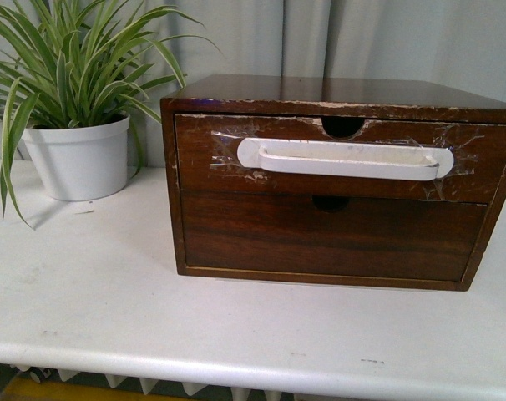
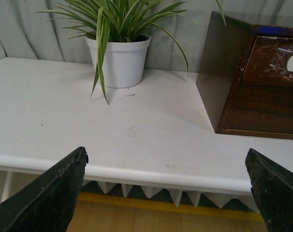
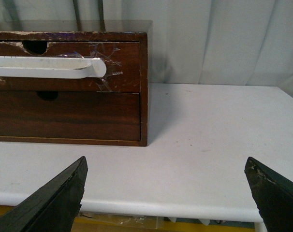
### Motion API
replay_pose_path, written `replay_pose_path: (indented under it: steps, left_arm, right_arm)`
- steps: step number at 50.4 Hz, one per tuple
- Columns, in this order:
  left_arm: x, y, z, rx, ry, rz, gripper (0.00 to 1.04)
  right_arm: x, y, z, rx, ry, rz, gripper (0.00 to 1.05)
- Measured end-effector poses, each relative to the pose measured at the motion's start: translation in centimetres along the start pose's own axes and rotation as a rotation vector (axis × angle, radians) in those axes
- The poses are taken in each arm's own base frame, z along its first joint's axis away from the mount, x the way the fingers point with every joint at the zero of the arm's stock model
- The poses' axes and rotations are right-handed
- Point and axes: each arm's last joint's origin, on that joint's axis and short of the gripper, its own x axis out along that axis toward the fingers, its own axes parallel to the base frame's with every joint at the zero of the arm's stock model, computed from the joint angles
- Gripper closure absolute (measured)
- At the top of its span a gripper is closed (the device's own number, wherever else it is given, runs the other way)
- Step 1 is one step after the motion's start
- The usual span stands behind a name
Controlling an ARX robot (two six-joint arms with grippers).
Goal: Open drawer
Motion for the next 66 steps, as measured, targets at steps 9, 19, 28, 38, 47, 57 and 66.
replay_pose_path:
  steps: [9, 19, 28, 38, 47, 57, 66]
  left_arm:
    - [0.0, 0.0, 0.0, 0.000, 0.000, 0.000, 0.06]
    - [0.0, 0.0, 0.0, 0.000, 0.000, 0.000, 0.06]
    - [0.0, 0.0, 0.0, 0.000, 0.000, 0.000, 0.06]
    - [0.1, 0.0, -0.1, -0.015, 0.033, 0.088, 0.06]
    - [1.1, -0.9, 0.5, 0.025, 0.147, 0.247, 0.06]
    - [3.9, -2.2, 3.3, 0.172, 0.209, -0.026, 0.06]
    - [7.0, -3.8, 4.8, 0.367, 0.269, -0.267, 0.06]
  right_arm:
    - [0.0, 0.0, 0.0, 0.000, 0.000, 0.000, 0.09]
    - [0.0, 0.0, 0.0, 0.000, 0.000, 0.000, 0.09]
    - [0.0, 0.0, 0.0, 0.000, 0.000, 0.000, 0.09]
    - [0.0, 0.0, -0.1, -0.015, 0.104, 0.087, 0.09]
    - [1.3, -0.3, 1.3, -0.039, 0.284, 0.233, 0.09]
    - [4.1, -0.3, 5.0, -0.203, 0.313, 0.350, 0.09]
    - [6.3, 0.4, 7.9, -0.342, 0.325, 0.443, 0.09]
